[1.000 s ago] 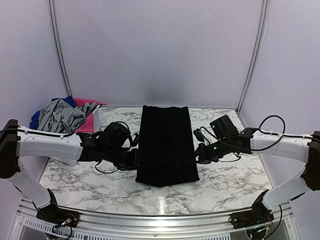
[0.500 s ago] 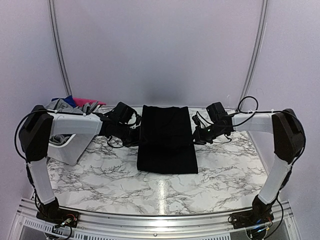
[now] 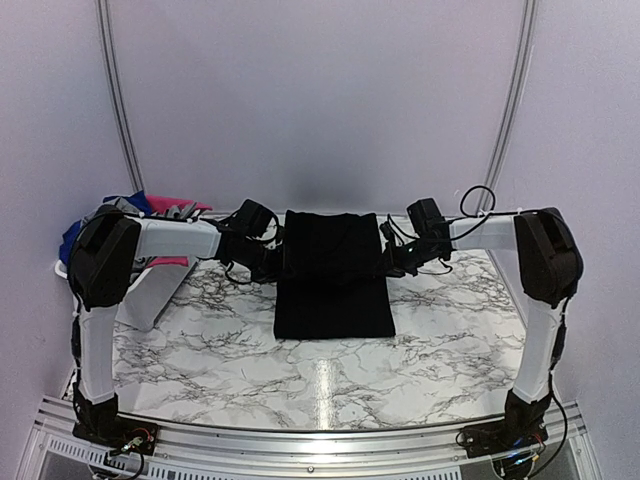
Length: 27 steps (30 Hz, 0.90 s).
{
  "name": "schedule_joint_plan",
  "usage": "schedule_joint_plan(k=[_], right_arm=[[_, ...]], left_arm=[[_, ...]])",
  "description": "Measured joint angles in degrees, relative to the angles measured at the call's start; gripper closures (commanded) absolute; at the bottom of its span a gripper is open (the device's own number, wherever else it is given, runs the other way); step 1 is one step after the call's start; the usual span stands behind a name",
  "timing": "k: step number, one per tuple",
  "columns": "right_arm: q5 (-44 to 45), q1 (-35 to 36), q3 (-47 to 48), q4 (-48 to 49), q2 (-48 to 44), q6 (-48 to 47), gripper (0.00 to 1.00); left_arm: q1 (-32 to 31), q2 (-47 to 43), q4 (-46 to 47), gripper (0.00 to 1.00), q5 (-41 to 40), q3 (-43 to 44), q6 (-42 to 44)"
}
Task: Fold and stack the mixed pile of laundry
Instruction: Fold the rectangle-folded T-shirt at the center of the board.
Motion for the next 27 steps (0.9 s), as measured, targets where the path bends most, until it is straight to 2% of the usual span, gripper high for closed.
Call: schedule_joint_plan(k=[8,10,14,16,18,23,27], right_arm=[[0.02,-0.7,0.63,0.09,2.01,0.04,1.0],[0.13,-0.72,1.44,0.39,2.99,0.28,0.99],[0.7,-0.74,3.02,0.39,4.61,0.96,0.73],[1.38,-0.87,3.91,-0.2,4.74,1.03,0.55],[2.21,-1.2,5.01,-0.87,4.63,1.29,0.45],[4.17,-3.74,5.57,-3.26,0.07,-0.2,0.45],[3.52,-4.31,4.28,-3.85,-6.34,-1.11,0.47]], left_arm=[[1.36,3.17,-0.22,1.0,1.03,2.43,0.63],[1.62,3.82,-0.35,0.95,1.22,2.91,0.79],[2.23,5.84,-1.27,0.69,1.64,5.7,1.79],[2.93,6.03,-1.66,0.6,1.73,6.51,2.34],[3.87,5.68,-1.81,0.52,1.49,6.86,2.91],[6.05,0.35,-2.36,0.49,0.13,2.56,5.22],[6.19,-6.62,-2.51,0.52,0.57,-2.84,7.32]])
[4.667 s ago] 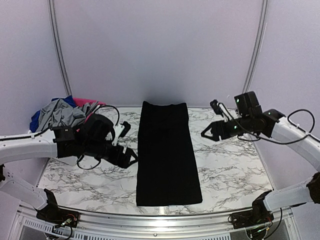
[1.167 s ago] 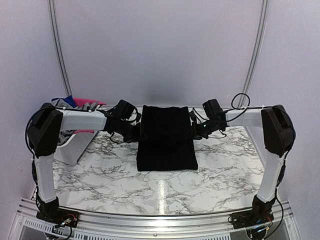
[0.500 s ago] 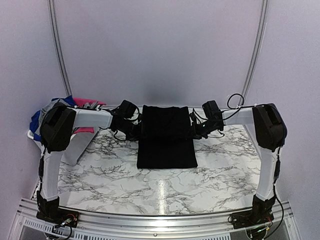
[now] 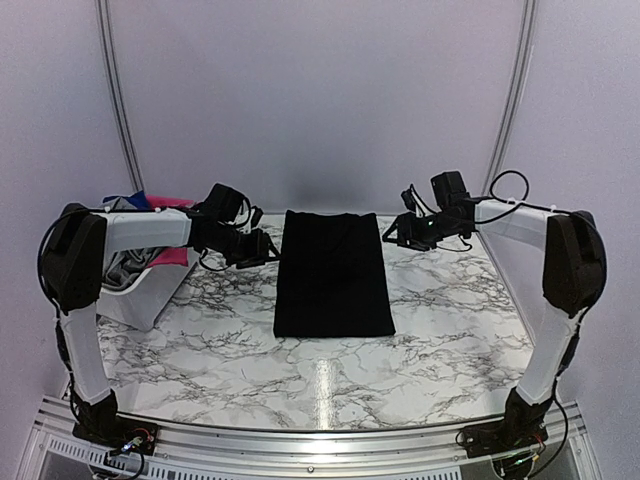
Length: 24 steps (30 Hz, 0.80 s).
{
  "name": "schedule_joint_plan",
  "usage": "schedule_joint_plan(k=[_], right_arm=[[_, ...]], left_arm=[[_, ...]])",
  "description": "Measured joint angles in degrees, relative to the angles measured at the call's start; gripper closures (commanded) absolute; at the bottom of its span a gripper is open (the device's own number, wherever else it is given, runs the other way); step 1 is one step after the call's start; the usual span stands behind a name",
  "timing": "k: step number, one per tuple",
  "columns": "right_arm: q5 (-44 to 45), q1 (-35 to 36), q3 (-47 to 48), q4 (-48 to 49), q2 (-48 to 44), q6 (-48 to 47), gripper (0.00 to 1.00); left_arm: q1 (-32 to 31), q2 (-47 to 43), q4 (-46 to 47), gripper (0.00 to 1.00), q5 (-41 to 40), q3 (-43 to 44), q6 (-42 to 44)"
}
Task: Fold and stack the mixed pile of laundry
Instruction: Fold the rectangle-folded T-shirt at the center of the board, then smooth out the 2/3-rectangle-folded T-shirt at the center of the board.
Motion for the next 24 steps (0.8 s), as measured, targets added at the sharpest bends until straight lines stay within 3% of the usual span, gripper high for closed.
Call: schedule_joint_plan(k=[4,9,19,24], right_arm=[[-2.99,4.2,-4.13,2.12,-4.04,0.31,0.51],[-8.35,10.82,-9.11,6.47,-1.4,2.97,0.54],[-13.66,8.22,-12.52,10.01,8.33,3.45,0.57],[-15.45,5.86,-12.52,9.55,8.22,2.36,0.55]], left_arm=[[-3.04,-2.97,0.5,0.64,1.95,-3.26,2.03],[-7.43,-0.13,2.25,0.73,5.16,-4.79,1.55],[-5.44,11.5,6.29,0.73,6.47,1.51,-1.09],[-2.58,11.34,7.19,0.65,6.16,0.68,-1.77]])
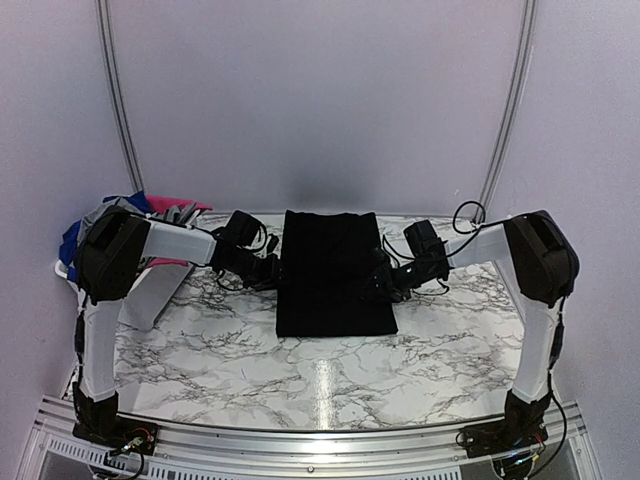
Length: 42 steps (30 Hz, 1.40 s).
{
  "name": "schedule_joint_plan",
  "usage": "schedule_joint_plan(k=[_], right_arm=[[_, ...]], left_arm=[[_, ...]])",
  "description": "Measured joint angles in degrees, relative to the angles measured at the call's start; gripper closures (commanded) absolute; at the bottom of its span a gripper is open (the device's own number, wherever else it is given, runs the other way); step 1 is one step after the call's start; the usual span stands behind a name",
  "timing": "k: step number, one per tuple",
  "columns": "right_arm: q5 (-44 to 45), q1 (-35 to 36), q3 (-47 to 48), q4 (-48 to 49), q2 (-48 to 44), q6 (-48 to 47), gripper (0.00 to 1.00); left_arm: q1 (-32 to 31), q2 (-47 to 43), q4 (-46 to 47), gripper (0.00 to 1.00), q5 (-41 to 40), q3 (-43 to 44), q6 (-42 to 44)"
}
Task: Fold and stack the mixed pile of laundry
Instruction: Smooth out the 2/3-rectangle-folded T-shirt at the center of the board, then move the 2/3-rectangle-folded T-shirt to the center of the board.
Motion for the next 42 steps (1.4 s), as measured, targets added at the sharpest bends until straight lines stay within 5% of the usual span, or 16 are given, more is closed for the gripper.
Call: schedule_joint_plan(k=[5,14,23,34,42], right_arm=[[-1.27,0.63,-1.92,-1.42,-5.73,0.52,0.54],[-7.78,6.95,-13.14,7.54,-12.5,6.64,0.56],[-11.02,2.6,-22.58,11.65,-9.97,6.51,0.6],[-5.81,-2.01,-25.64,-0.55,-27.34,1.49,0.6],[4.79,-3.15,-25.07,-8.15,-25.18,-1.64,0.58]], left_arm=[[-0.35,-7.02,0.2,0.65,1.44,-6.91,1.44],[-12.98,-14.58,9.46,0.67,8.0,-15.89,-2.8],[-9.92,-11.37,18.62,0.68,7.76,-24.96,-9.09],[-8.94,-27.19,14.08,0.65,-0.59,-38.03,-10.49],[-9.7,-27.82,9.81,0.65,-5.38,-37.7,-10.93]])
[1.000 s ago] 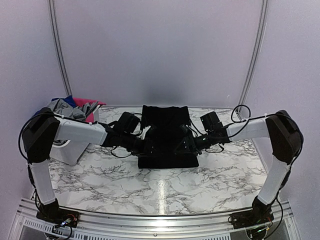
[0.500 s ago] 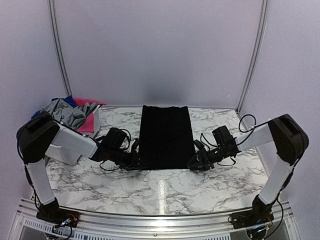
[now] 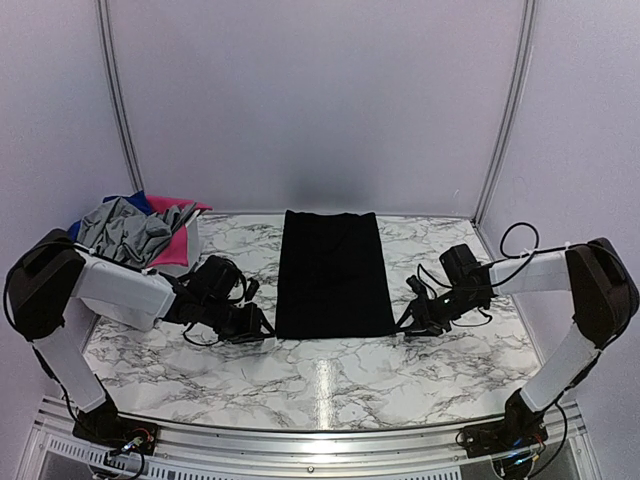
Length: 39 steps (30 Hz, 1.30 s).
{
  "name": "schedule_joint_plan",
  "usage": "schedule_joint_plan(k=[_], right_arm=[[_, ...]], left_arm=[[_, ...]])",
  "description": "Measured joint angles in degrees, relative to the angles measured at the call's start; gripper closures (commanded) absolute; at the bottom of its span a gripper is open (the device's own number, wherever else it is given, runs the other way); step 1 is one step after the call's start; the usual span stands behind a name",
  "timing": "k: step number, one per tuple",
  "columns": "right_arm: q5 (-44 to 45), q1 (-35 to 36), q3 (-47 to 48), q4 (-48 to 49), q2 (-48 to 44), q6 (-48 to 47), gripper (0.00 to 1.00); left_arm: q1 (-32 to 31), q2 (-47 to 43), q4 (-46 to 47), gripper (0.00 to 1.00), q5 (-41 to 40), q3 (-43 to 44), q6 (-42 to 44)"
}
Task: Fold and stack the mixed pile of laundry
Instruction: Move the 2/3-rectangle-folded T-shirt to the center of the board.
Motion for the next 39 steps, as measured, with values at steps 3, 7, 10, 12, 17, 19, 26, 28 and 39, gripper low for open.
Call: schedule_joint_plan(k=[3,7,10,12,17,19,26,28,39], right_arm=[[1.38,0.02,0.98,-0.42,1.92,-0.22,0.58],[1.6,0.37,2.49,0.11,4.83,-0.26,0.63],[1.09,0.94,3.43,1.29,6.27,-0.24,0.69],[0.79,1.4,3.52,2.05,6.82,-0.22,0.73],[0.79,1.9,3.48,2.45,7.08,0.0,0.9],[0.83,1.95,3.48,2.64,7.08,-0.04,1.0],[1.11,3.06,3.3,2.91,6.51,0.44,1.0],[1.46,4.02,2.19,2.91,4.59,0.79,1.0],[2.12,11.76,-12.37,-0.79,-20.55,7.78,1.0]], left_arm=[[-0.59,2.25,-0.26,0.65,-0.39,0.96,-0.22],[-1.07,4.39,-0.17,0.66,-0.63,3.45,-0.39],[-1.22,5.75,-0.11,0.7,-0.61,4.98,-0.39],[-1.27,6.49,-0.04,0.74,-0.5,5.68,-0.35],[-1.42,7.3,-0.07,0.92,-0.26,6.14,-0.09],[-1.49,7.65,-0.13,1.0,-0.22,6.29,0.24],[-2.23,7.41,-0.07,1.0,-0.31,6.08,0.46],[-2.97,6.19,-0.09,1.0,-0.5,5.03,0.33],[-14.4,-7.52,-0.87,1.0,-1.07,-6.73,-4.85]])
